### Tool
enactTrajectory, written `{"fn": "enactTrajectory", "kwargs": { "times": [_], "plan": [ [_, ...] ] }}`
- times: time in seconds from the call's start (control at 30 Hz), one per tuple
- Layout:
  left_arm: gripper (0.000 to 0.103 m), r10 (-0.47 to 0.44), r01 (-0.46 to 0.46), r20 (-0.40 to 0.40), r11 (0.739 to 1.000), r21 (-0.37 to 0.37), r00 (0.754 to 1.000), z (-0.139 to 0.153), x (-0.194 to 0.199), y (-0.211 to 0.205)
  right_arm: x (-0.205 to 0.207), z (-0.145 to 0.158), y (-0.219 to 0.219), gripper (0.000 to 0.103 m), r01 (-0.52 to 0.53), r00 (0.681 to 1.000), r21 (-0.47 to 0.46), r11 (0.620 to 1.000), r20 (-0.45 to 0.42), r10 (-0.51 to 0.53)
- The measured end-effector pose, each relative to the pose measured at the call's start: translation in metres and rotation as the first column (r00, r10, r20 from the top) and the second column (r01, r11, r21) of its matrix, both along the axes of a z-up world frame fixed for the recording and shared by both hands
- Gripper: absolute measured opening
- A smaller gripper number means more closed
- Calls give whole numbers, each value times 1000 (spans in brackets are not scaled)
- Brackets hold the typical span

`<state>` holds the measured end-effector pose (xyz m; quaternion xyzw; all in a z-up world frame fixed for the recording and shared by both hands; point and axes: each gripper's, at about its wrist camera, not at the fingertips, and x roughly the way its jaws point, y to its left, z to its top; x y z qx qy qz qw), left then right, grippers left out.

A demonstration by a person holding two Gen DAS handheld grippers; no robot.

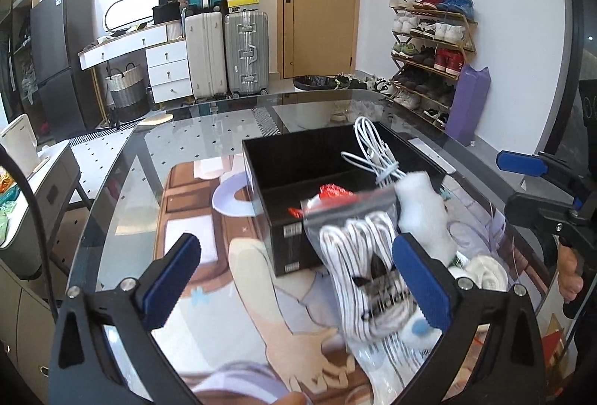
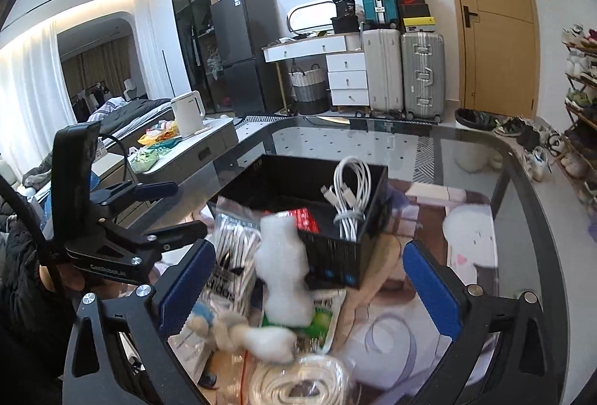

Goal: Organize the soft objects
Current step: 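Grasp the bagged rope coil with right tool while left tool reaches adidas bag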

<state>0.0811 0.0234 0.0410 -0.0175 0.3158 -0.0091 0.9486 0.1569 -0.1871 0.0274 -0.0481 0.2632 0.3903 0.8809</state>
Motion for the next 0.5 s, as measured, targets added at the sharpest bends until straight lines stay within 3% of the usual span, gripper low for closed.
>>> {"fn": "enactTrajectory", "kwargs": {
  "times": [0.5],
  "plan": [
    [103, 1, -1, 4, 1000, 22, 1000, -2, -24, -10, -31, -35, -4, 102, 3, 999, -147, 989, -49, -10]
  ]
}}
